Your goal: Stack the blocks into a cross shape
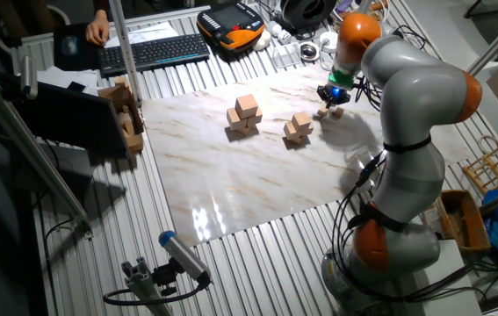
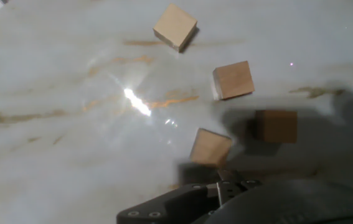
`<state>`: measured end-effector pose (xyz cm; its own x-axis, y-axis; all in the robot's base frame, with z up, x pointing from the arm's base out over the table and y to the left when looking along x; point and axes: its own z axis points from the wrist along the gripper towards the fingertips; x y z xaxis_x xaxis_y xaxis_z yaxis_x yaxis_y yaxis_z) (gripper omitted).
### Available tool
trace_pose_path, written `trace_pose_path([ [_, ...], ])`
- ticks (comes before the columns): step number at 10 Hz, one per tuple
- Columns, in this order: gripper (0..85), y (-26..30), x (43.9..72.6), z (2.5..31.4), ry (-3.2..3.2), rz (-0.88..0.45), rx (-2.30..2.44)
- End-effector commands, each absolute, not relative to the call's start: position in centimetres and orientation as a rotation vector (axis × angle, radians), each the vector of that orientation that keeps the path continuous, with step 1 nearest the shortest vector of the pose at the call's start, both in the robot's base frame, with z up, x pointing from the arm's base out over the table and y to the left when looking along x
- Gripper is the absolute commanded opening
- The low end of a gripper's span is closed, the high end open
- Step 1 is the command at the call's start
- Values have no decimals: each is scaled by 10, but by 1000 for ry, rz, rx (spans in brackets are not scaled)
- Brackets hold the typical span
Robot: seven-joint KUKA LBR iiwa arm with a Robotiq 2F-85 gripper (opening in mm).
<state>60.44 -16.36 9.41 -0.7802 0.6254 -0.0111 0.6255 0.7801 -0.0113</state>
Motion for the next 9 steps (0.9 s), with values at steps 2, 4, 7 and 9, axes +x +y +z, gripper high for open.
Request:
trace_pose_path([
  [2,0,-169,610,94,2964,-19,1032],
  [4,0,-178,617,94,2968,-19,1020],
  [7,0,-182,620,94,2967,-6,992],
  [9,0,-182,620,94,2969,-10,980],
])
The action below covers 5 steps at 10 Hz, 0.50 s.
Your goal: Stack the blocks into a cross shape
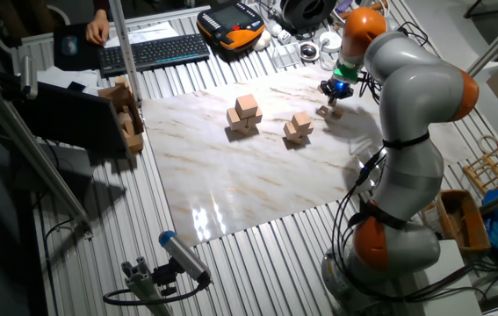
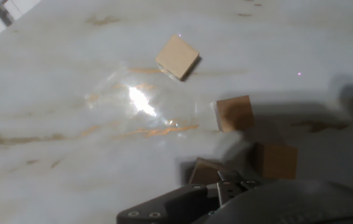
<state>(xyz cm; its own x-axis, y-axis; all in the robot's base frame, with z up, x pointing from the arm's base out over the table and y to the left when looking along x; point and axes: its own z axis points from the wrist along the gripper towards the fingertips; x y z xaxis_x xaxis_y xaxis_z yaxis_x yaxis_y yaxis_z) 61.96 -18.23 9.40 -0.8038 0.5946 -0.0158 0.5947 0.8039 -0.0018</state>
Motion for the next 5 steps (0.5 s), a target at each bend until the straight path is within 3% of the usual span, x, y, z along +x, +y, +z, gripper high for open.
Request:
trace_pose_path([
  [1,0,-182,620,94,2976,-13,975],
  [5,0,-182,620,94,2984,-24,960],
])
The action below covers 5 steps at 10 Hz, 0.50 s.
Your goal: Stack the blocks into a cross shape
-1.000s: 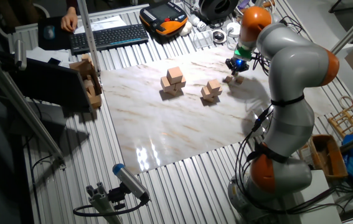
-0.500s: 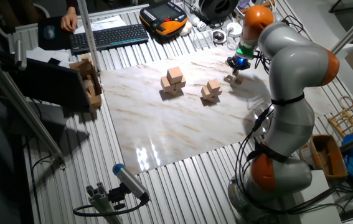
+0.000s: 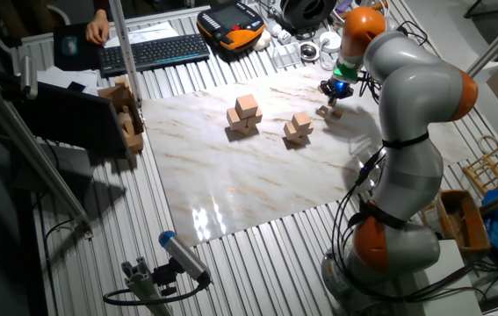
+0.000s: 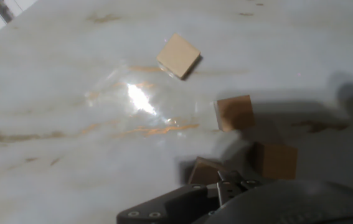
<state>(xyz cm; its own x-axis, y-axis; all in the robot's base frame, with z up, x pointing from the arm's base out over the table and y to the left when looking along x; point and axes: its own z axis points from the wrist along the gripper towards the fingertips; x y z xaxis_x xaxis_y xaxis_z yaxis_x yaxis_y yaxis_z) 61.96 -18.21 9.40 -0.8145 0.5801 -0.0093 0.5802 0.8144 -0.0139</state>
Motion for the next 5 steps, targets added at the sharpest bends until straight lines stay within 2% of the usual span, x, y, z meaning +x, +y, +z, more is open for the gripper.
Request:
trace_pose_path([
  [1,0,-182,620,94,3003,-30,938],
  [5,0,-182,620,94,3055,-9,875],
])
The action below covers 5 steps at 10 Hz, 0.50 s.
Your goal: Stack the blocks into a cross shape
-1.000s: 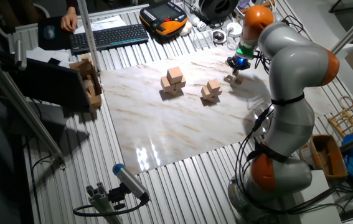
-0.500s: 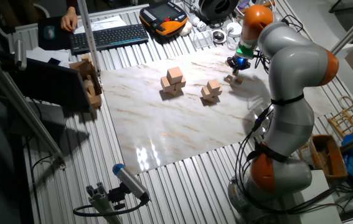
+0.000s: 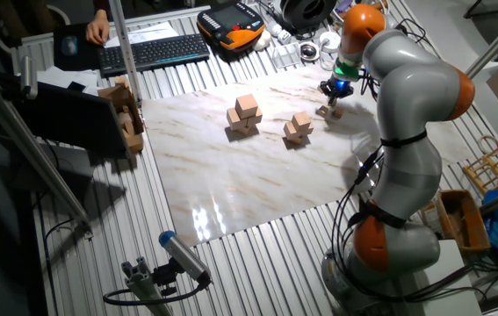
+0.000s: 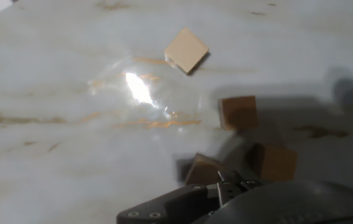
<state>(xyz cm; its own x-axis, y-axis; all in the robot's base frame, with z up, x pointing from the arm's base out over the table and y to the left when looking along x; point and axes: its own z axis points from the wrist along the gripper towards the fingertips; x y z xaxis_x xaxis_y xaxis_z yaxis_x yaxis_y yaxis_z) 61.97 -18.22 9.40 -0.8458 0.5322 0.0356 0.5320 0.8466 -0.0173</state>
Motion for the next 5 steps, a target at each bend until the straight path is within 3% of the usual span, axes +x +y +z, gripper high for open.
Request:
trace_pose_path([
  [1,0,-182,620,94,-2972,14,-866],
  [5,0,-180,619,93,-2974,-28,-933],
])
